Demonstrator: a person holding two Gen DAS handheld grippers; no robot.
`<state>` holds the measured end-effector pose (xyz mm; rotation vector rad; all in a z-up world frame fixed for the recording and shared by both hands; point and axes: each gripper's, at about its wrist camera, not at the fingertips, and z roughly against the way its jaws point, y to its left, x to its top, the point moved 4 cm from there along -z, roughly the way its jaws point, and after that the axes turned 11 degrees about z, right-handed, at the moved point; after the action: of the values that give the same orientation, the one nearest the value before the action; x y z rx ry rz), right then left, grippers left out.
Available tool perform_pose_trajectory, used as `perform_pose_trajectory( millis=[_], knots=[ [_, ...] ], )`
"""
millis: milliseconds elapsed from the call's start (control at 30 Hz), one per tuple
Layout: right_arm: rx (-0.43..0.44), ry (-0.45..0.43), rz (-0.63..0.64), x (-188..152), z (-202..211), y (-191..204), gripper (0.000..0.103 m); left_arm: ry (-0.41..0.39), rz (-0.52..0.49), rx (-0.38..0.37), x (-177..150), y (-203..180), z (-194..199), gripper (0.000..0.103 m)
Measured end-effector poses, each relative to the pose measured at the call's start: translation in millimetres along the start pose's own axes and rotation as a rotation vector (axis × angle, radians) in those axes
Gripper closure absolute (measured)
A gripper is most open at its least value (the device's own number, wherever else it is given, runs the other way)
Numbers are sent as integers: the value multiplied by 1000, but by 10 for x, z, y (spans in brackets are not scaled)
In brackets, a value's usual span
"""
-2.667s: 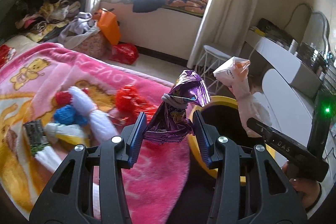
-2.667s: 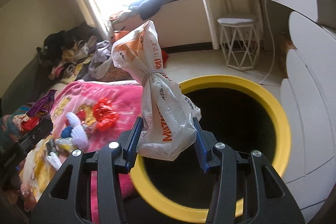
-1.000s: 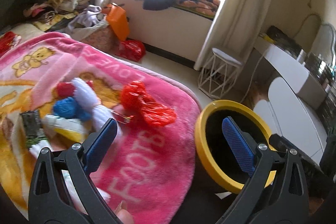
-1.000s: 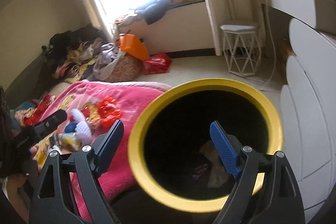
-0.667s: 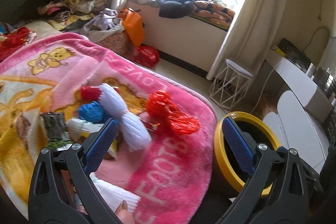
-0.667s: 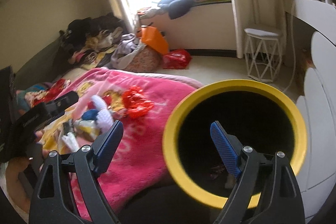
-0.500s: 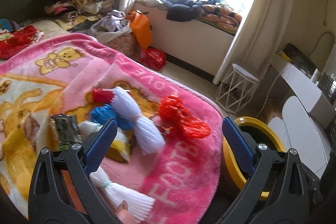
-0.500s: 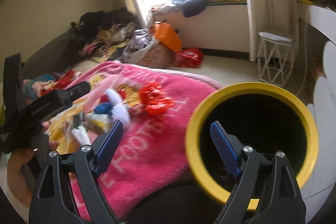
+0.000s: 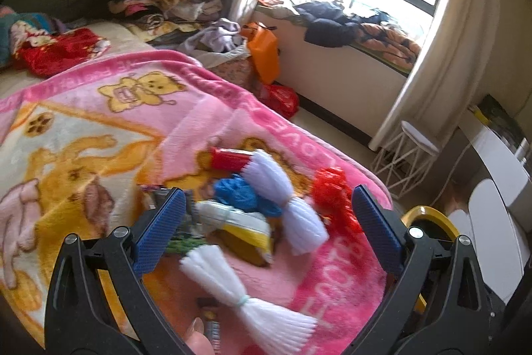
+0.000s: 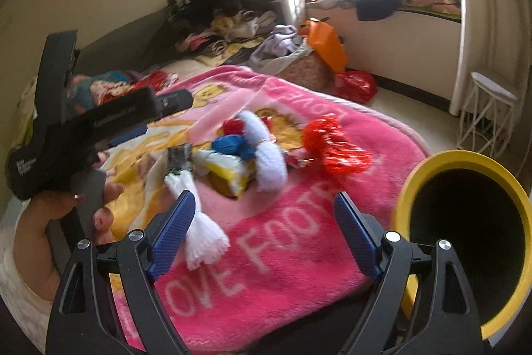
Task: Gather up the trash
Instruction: 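Grasp the green snack wrapper with the left tool while the right tool grasps the white mesh sleeve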
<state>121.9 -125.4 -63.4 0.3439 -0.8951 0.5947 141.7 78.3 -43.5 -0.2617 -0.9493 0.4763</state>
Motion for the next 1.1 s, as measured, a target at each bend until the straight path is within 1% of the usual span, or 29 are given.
perform_pose_trajectory(
  millis=[200, 300, 367, 567, 767, 833, 900, 933, 1000, 1033, 1100],
  knots=[
    [53, 51, 46, 18, -233, 227, 20, -13, 46, 50, 106, 307, 37, 11],
    [76, 78, 60, -5, -329, 310, 20, -8, 73, 87, 117, 480, 45, 11],
    [88, 99, 70, -25, -406, 372, 20, 0, 85, 99, 117, 574, 44, 11],
    [114, 163, 102, -75, -613, 508, 20, 45, 122, 134, 35, 870, 3, 11],
    [130, 241, 131, -163, -841, 620, 20, 103, 165, 138, -105, 1071, -87, 11],
    [135, 260, 132, -188, -905, 636, 21, 132, 202, 122, -165, 1143, -140, 15],
    [132, 280, 138, -212, -957, 649, 21, 157, 228, 101, -207, 1176, -197, 23],
    [131, 292, 143, -228, -989, 650, 23, 171, 242, 85, -234, 1183, -223, 25],
    [128, 316, 147, -264, -1043, 646, 28, 200, 285, 39, -290, 1187, -280, 34],
    [127, 329, 146, -271, -1082, 646, 32, 209, 292, 32, -307, 1177, -298, 35],
    [129, 341, 137, -306, -1105, 634, 36, 226, 300, 12, -344, 1142, -348, 42]
  ],
)
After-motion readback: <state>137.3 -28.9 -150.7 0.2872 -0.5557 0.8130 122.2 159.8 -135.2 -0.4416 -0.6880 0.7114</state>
